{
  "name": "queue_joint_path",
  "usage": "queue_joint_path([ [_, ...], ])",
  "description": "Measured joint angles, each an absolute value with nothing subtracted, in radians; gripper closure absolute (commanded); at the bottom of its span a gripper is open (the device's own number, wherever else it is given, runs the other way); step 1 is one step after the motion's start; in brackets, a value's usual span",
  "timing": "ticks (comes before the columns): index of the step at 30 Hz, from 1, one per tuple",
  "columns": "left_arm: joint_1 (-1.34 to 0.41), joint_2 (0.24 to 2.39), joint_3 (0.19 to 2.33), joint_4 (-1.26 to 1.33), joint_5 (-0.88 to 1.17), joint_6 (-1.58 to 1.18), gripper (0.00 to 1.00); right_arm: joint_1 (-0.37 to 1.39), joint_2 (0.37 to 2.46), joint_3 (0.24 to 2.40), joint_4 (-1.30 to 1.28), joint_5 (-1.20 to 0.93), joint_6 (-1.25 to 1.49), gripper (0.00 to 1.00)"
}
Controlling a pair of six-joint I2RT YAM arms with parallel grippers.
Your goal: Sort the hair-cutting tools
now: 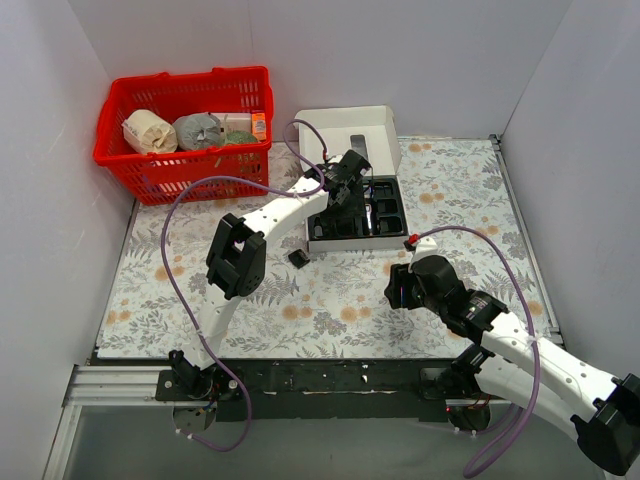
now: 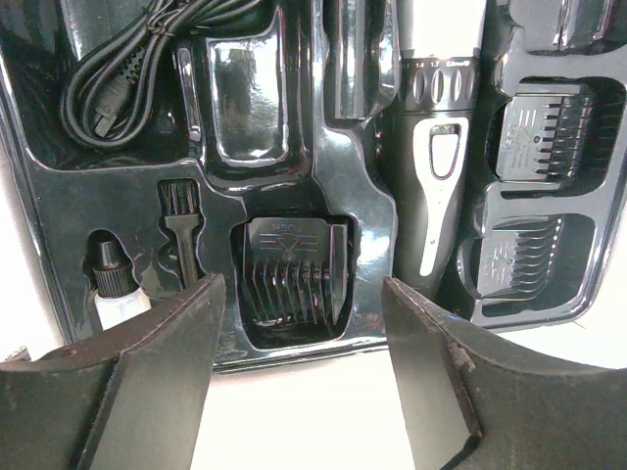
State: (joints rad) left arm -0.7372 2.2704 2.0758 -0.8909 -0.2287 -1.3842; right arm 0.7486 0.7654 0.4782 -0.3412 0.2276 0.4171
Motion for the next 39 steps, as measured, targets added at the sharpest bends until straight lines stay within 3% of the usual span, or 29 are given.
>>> queue_joint_path([
  [8, -0.737, 2.27, 2.075, -0.896, -0.235, -1.383, 0.22, 0.749, 0.811, 0.477, -0.322, 0.22, 0.416, 0.38],
  [11, -0.737, 2.265, 2.067, -0.886, -0.236, -1.374, 0.12, 0.749, 0.827, 0.477, -0.315, 0.209, 0.416, 0.38],
  [12, -0.737, 2.26, 2.059, -0.882, -0.236, -1.372, 0.02, 0.749, 0.828, 0.477, -0.312, 0.208, 0.414, 0.38],
  [19, -0.737, 2.164, 1.967, -0.841, -0.237, -1.351, 0.02, 0.749, 0.908, 0.552, -0.313, 0.21, 0.389, 0.39],
  [22, -0.737, 2.105, 1.954, -0.831, -0.25, -1.345, 0.02, 0.749, 0.972, 0.639, -0.314, 0.224, 0.377, 0.48],
  [25, -0.737, 2.024, 1.916, -0.826, -0.279, -1.343, 0.02, 0.749, 1.027, 0.725, -0.306, 0.236, 0.36, 0.69],
  [26, -0.737, 1.993, 1.897, -0.828, -0.292, -1.345, 0.02, 0.749, 1.042, 0.744, -0.303, 0.237, 0.355, 0.83],
  [28, -0.737, 1.936, 1.863, -0.828, -0.314, -1.35, 0.02, 0.749, 1.085, 0.791, -0.296, 0.244, 0.341, 0.97],
  [39, -0.737, 1.552, 1.443, -0.767, -0.373, -1.414, 0.02, 0.749, 1.372, 0.932, -0.205, 0.288, 0.302, 0.99],
])
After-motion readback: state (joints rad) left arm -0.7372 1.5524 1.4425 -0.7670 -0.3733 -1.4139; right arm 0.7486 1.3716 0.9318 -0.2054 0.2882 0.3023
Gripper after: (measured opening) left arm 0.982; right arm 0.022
